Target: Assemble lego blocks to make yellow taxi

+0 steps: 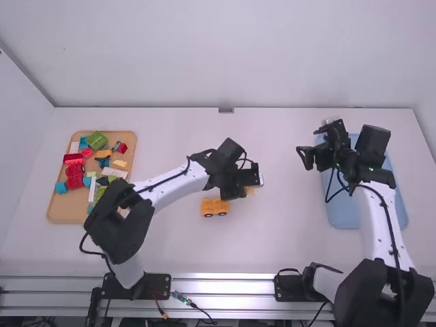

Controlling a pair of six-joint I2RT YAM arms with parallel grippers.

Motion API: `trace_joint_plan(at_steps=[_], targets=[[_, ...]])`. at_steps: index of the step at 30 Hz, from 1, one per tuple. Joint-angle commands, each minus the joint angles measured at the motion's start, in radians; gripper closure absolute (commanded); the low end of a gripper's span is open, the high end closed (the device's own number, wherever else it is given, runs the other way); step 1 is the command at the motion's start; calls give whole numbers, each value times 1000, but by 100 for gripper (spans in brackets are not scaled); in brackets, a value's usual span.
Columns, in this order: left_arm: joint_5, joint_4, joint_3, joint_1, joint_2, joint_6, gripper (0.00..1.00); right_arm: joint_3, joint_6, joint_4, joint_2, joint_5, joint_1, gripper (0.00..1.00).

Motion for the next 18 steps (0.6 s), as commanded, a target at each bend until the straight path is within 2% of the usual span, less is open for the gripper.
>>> trace_joint_plan(at_steps=[1,8,13,18], targets=[[-4,-50,79,0,54,-50,98,-25,10,8,-44,-7,2,1],[-60,-123,159,-42,163,-79,98,-26,9,2,-61,-6,2,1],[-64,-94,129,-94,179,-79,98,-26,9,5,-61,-3,2,1],[-143,-37,69,-150,179,-81,98,-26,65,29,-62,55,2,1]])
